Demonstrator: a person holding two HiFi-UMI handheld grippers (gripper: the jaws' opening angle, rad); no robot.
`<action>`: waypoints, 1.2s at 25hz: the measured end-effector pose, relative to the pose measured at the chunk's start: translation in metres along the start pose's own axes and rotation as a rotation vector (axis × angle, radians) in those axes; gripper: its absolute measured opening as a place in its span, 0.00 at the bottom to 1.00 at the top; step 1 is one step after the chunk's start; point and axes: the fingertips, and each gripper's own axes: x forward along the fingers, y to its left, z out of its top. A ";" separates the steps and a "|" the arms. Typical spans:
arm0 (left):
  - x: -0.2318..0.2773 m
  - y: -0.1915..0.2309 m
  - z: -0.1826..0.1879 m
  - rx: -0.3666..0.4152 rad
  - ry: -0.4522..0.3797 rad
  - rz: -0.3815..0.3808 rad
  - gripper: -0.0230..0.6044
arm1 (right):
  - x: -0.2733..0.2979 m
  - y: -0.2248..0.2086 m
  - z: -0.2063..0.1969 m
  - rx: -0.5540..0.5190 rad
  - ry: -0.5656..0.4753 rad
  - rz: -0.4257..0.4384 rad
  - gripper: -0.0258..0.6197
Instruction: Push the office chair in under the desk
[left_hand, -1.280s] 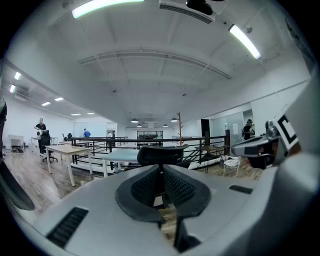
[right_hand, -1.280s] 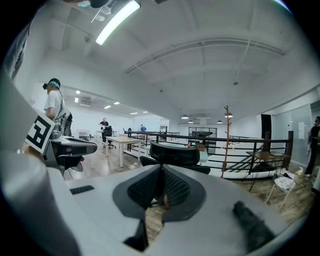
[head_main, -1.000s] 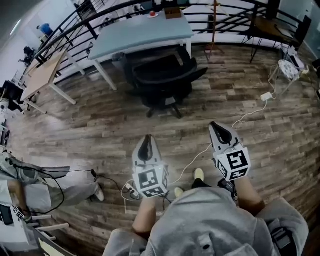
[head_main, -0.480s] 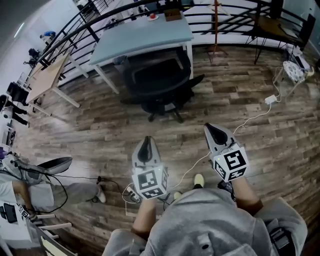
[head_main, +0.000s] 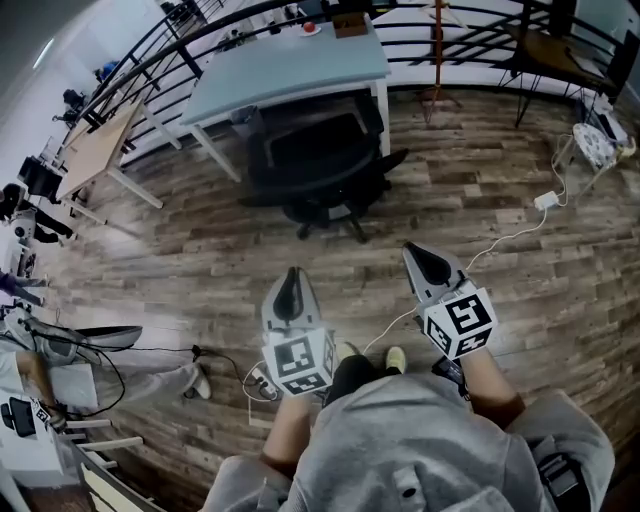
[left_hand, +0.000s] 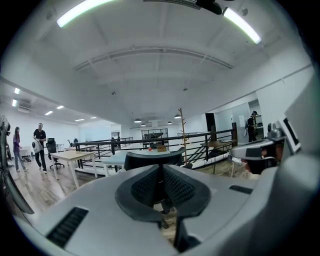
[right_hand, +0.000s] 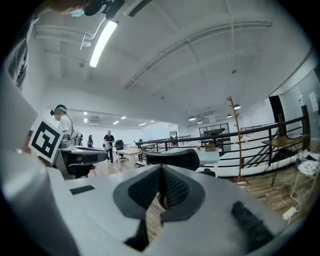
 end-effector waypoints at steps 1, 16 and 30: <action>0.001 0.000 0.001 0.001 0.000 0.001 0.10 | 0.001 0.000 0.000 -0.003 0.000 -0.002 0.08; 0.044 0.030 0.004 -0.013 -0.016 -0.003 0.10 | 0.047 -0.006 0.010 -0.059 -0.005 -0.027 0.08; 0.130 0.085 0.016 -0.039 -0.032 -0.011 0.10 | 0.134 -0.029 0.029 -0.058 -0.020 -0.081 0.08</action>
